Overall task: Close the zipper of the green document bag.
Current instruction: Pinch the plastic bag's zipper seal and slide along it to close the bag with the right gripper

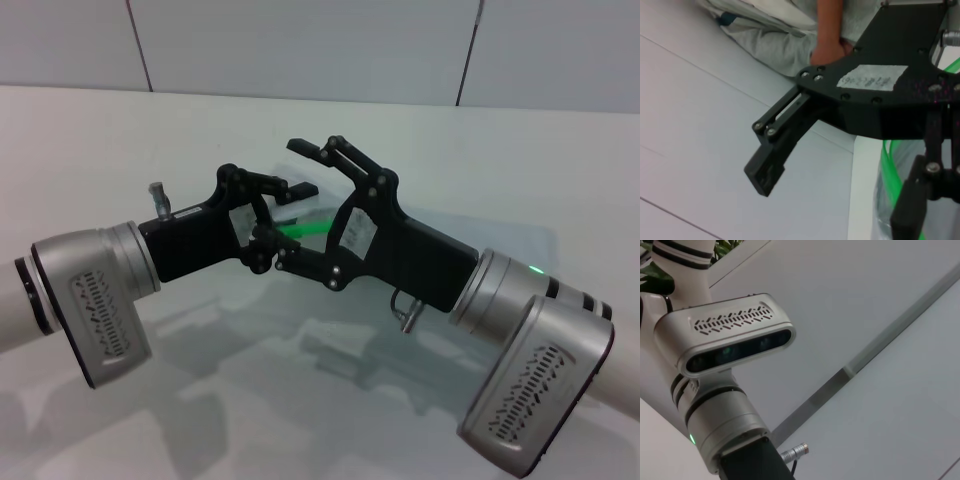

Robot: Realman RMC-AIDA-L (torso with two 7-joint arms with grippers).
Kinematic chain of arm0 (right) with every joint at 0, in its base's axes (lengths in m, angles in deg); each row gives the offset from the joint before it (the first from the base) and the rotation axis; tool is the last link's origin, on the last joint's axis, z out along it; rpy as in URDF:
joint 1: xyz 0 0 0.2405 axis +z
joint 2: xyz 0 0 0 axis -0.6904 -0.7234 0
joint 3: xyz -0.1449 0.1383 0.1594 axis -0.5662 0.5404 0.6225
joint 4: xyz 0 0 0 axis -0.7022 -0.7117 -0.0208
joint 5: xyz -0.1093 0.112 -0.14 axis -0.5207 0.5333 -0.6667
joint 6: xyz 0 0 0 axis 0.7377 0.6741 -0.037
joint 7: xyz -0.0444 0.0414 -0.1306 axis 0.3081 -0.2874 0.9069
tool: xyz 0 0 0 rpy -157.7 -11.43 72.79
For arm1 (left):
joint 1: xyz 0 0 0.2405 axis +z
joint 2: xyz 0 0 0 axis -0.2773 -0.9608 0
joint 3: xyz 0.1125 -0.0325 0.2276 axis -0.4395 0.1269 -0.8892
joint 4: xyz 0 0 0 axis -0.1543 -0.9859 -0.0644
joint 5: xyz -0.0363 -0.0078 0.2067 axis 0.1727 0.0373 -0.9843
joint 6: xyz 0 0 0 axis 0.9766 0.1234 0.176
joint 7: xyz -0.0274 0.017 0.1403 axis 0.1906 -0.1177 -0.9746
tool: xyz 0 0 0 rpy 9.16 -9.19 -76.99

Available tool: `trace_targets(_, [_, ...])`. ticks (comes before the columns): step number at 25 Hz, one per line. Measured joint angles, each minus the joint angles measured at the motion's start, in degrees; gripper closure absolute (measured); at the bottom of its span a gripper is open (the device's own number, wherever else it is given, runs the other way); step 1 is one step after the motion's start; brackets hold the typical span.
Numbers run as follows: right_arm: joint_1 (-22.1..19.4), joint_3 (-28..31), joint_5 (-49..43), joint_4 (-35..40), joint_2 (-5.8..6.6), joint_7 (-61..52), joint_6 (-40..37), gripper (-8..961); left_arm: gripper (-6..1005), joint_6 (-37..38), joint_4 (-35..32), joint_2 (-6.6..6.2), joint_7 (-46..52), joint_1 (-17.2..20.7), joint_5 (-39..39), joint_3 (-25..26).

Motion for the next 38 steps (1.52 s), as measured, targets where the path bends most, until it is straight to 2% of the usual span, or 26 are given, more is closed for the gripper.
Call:
trace_targets(13, [-0.72, -0.31, -0.13, 0.46, 0.00, 3.03, 3.29, 108, 942, 2.63, -0.07, -0.09, 0.29, -0.16, 0.08, 0.04])
trace_targets(15, [-1.19, -0.20, -0.12, 0.32, 0.00, 4.52, 3.32, 140, 942, 2.89, -0.03, -0.11, 0.30, -0.15, 0.13, 0.22])
trace_targets(26, [-3.27, 1.24, 0.47, 0.64, 0.12, 7.62, 1.92, 146, 942, 3.94, 0.00, -0.40, 0.33, 0.24, 0.44, 0.61])
trace_targets(38, [-3.74, 2.38, 0.53, 0.70, 0.04, 8.24, 2.43, 163, 941, 4.40, 0.00, -0.34, 0.28, 0.28, 0.47, 0.66])
